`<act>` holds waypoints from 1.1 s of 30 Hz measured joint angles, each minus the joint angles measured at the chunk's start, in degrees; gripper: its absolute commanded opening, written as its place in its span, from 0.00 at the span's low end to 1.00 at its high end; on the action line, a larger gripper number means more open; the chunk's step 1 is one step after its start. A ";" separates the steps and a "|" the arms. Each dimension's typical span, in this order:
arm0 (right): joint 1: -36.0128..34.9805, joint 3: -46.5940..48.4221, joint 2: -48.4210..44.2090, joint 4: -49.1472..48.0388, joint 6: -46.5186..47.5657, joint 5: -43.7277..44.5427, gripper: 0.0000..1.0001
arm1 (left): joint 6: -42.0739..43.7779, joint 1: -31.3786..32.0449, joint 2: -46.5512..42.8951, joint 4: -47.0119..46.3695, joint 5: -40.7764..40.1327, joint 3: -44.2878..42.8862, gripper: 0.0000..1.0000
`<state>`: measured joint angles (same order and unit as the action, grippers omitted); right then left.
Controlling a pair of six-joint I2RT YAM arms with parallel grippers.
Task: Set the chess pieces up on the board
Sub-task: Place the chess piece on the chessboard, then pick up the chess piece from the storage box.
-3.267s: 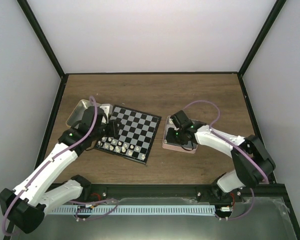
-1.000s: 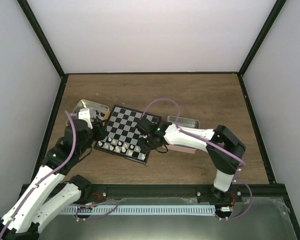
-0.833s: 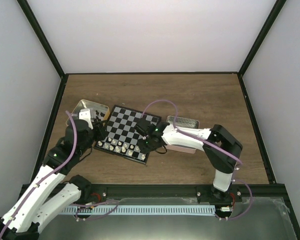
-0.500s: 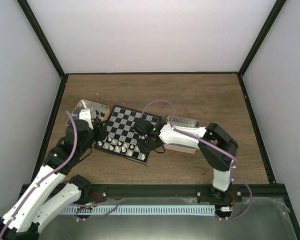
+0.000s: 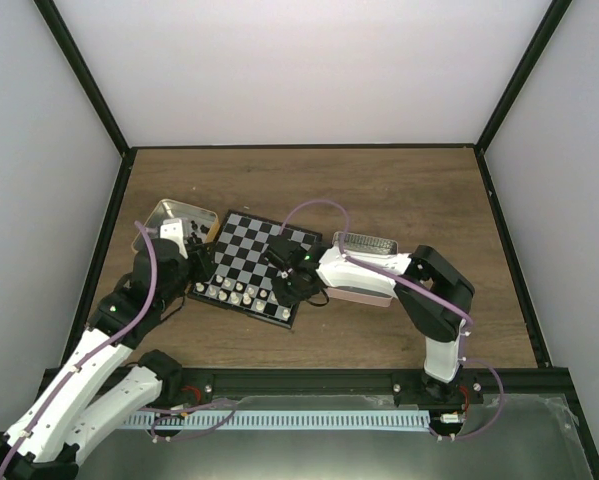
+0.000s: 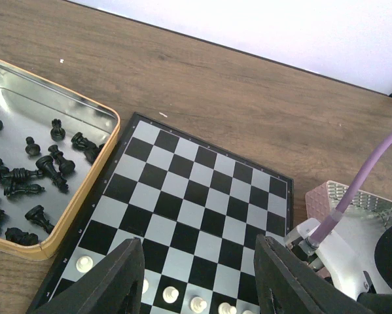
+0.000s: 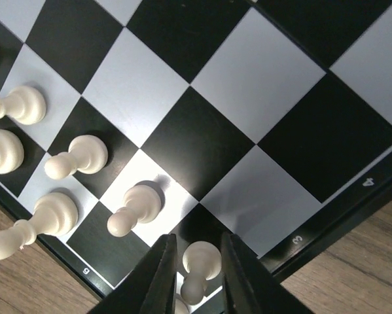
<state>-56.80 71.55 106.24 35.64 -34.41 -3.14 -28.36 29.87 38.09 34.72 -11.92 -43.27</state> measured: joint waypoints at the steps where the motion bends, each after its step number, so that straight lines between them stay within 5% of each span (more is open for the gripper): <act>1: 0.00 0.00 0.00 -0.04 0.07 -0.15 0.25 | 0.00 0.00 0.02 -0.02 0.00 0.00 0.48; 13: 2.27 -1.27 -8.33 -1.57 -3.54 1.75 0.28 | 0.00 0.00 0.04 -0.02 0.04 0.00 0.48; 21: 14.43 -10.14 -23.30 -4.85 -5.92 4.68 0.33 | 0.00 0.00 0.07 -1.18 0.22 -0.02 0.49; 33: 23.30 -18.18 -22.69 -5.51 -0.68 -2.82 0.33 | 0.00 0.00 0.33 -1.68 0.63 -0.04 0.49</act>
<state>-33.50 53.36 83.55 30.13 -35.09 -5.96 -28.36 29.87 38.41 33.04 -11.29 -43.31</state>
